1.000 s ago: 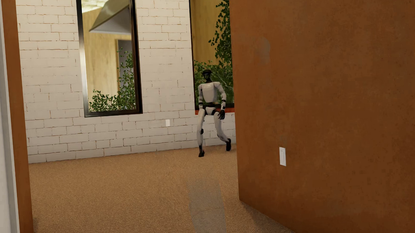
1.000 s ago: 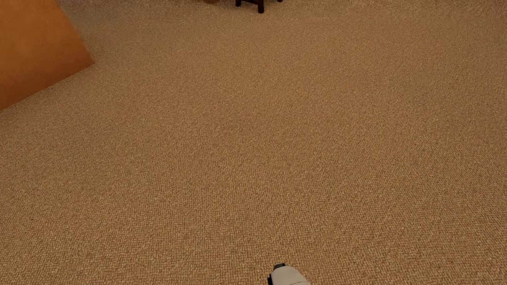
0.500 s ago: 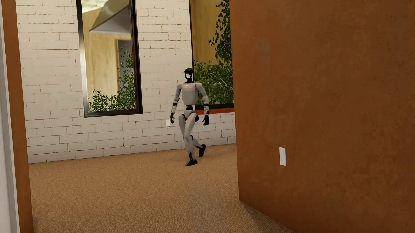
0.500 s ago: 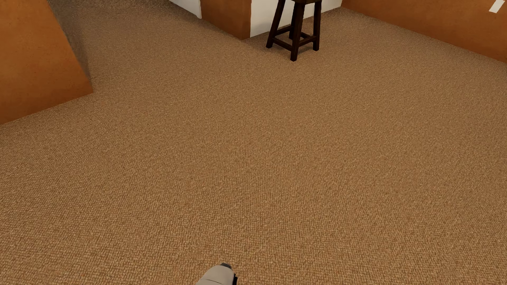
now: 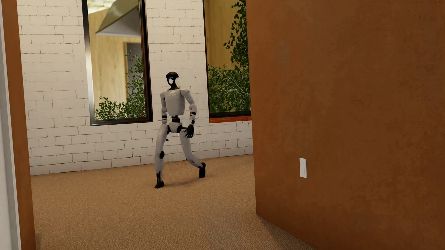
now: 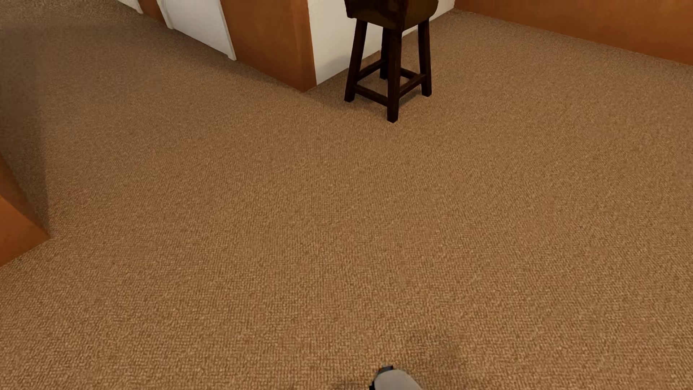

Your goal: Go around the corner

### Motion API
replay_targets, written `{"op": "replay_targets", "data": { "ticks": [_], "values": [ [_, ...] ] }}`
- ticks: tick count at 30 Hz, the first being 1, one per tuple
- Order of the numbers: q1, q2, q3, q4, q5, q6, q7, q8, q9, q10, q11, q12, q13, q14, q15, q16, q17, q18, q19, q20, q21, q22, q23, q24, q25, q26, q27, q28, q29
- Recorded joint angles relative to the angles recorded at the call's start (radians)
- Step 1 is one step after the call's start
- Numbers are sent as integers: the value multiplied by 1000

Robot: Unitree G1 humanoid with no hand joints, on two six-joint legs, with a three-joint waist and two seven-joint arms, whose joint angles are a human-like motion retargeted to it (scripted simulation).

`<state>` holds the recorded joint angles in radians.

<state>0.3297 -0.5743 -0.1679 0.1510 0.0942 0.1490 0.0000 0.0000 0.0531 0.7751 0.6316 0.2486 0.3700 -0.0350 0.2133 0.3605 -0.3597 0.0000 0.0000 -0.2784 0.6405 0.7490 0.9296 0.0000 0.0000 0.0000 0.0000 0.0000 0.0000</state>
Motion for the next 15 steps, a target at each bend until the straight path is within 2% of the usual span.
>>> {"op": "replay_targets", "data": {
  "ticks": [1,2,3,4,5,7,9,10,11,12,13,14,15],
  "values": [
    [-74,26,28,13,33,23,0,0,-2,189,77,9,-10,144,33,-1,-6,0,0,-59,-18,72,36,0,0,0,0,0,0],
    [-217,60,58,29,88,44,0,0,-8,416,100,38,-31,150,4,0,-12,0,0,-64,-38,73,35,0,0,0,0,0,0],
    [-315,162,104,27,115,54,0,0,18,579,80,50,-54,4,-44,2,-4,0,0,-98,-94,84,51,0,0,0,0,0,0],
    [-424,277,168,-5,121,43,0,0,25,658,18,67,-84,-134,-120,6,-11,0,0,-122,-96,87,35,0,0,0,0,0,0],
    [-531,390,231,-30,122,32,0,0,27,664,-40,93,-110,-196,-196,11,-25,0,0,-140,-85,96,4,0,0,0,0,0,0],
    [-668,623,360,-72,83,-2,0,0,40,438,-171,146,-128,-205,-358,25,-53,0,0,-145,-134,145,-120,0,0,0,0,0,0],
    [-767,801,446,-55,47,-15,0,0,24,87,-219,188,-167,-166,-566,42,-73,0,0,-149,-181,186,-233,0,0,0,0,0,0],
    [-793,849,475,-37,46,-9,0,0,5,-115,-203,204,-201,-168,-624,47,-78,0,0,-145,-199,212,-267,0,0,0,0,0,0],
    [-799,891,495,-29,39,-3,0,0,-10,-243,-202,217,-227,-62,-650,48,-84,0,0,-155,-227,239,-297,0,0,0,0,0,0],
    [-830,913,493,-26,41,4,0,0,-29,-647,-220,229,-249,422,-627,48,-83,0,0,-151,-245,262,-311,0,0,0,0,0,0],
    [-862,950,485,-40,26,9,0,0,-20,-253,-202,235,-249,-10,-554,47,-80,0,0,-156,-265,291,-322,0,0,0,0,0,0],
    [-874,975,478,-62,-2,3,0,0,-10,-124,-123,232,-229,-213,-431,50,-68,0,0,-176,-289,323,-308,0,0,0,0,0,0],
    [-916,914,461,-80,-44,-10,0,0,-22,1,54,234,-211,-186,-272,43,-45,0,0,-152,-296,334,-259,0,0,0,0,0,0]
  ]
}}
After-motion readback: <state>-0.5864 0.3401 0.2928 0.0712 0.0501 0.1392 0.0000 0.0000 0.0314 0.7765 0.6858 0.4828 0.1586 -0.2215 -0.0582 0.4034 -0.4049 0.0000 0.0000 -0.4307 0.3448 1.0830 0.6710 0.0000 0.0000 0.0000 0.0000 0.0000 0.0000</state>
